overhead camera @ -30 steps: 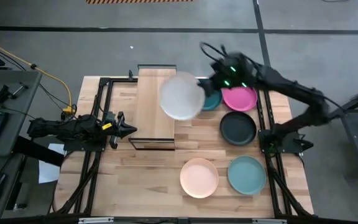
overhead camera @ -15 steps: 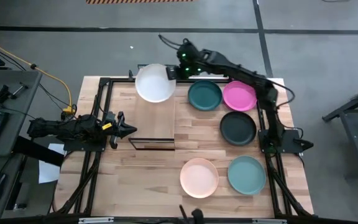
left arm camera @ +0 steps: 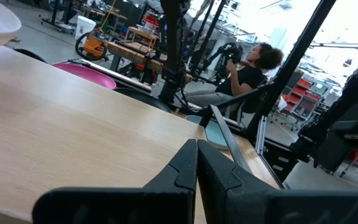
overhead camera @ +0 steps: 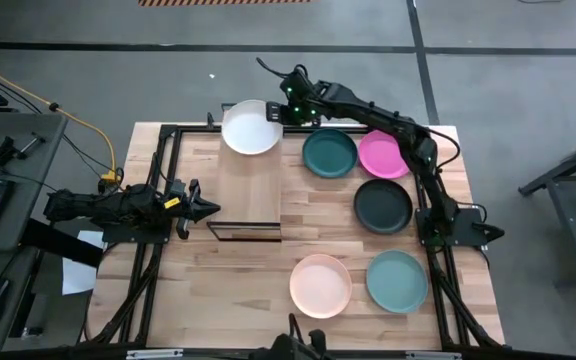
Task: Place and stack plates onto a shelf
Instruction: Put the white plate on the shelf, then stack the light orange plate on top of the white plate on the shelf
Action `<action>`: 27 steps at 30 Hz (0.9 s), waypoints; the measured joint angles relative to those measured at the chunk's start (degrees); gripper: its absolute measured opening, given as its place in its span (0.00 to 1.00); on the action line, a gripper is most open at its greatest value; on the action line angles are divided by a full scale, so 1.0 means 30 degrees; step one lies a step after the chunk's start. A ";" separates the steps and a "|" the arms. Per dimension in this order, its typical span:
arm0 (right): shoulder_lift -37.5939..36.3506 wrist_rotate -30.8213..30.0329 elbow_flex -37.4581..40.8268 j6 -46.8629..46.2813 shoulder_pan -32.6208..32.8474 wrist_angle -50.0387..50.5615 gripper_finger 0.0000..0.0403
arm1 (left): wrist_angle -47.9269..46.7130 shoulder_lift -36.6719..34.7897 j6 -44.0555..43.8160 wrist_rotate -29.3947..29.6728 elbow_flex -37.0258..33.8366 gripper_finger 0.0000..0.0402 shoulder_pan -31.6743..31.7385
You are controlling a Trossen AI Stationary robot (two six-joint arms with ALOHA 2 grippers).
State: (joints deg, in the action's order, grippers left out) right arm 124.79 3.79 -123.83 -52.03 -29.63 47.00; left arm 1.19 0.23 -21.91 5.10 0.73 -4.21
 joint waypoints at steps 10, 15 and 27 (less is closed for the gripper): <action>0.0000 -0.0676 -0.0007 0.0424 0.0284 0.0098 0.03 | 0.0000 0.0005 0.0000 0.0000 0.0000 0.00 -0.0002; 0.0000 -0.0780 -0.0007 0.0850 0.0258 0.0270 0.14 | 0.0006 0.0007 0.0000 0.0006 0.0000 0.00 -0.0006; -0.1026 -0.0763 -0.0721 0.6547 0.0246 0.2183 0.31 | 0.0004 0.0000 0.0000 0.0007 0.0000 0.00 -0.0003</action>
State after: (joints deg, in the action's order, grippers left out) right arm 121.71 1.50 -125.99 -32.39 -28.89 53.55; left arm 1.20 0.23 -21.91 5.13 0.73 -4.22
